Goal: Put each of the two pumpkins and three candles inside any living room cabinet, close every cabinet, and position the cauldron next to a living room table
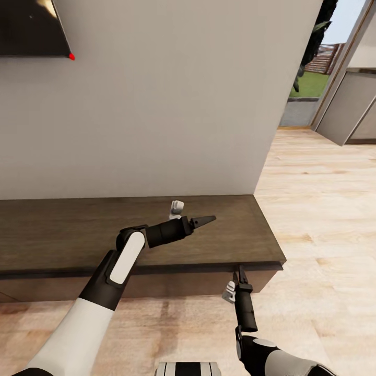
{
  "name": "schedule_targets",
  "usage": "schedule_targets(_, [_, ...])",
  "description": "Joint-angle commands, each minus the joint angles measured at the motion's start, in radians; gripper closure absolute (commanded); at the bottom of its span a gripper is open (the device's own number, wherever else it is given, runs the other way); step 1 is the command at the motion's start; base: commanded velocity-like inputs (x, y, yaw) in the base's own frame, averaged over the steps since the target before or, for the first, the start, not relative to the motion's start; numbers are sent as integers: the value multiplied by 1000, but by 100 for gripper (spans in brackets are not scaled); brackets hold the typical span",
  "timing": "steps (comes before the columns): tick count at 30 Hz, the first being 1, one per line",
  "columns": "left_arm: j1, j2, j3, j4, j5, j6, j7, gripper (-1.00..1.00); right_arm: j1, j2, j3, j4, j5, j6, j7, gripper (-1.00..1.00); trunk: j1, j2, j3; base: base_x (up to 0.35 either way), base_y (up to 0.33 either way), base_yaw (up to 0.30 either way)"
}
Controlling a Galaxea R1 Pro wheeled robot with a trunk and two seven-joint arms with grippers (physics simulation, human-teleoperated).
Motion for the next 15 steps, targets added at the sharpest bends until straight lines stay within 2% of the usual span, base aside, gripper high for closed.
schedule_targets(1, [0, 0, 0, 2, 0, 0, 0, -100, -21, 1, 21, 1, 0, -1, 78, 100, 0, 0, 0, 0, 0, 0])
schedule_targets(15, [0, 1, 0, 7, 0, 0, 0, -100, -21, 1, 21, 1, 0, -4, 77, 100, 0, 0, 0, 0, 0, 0])
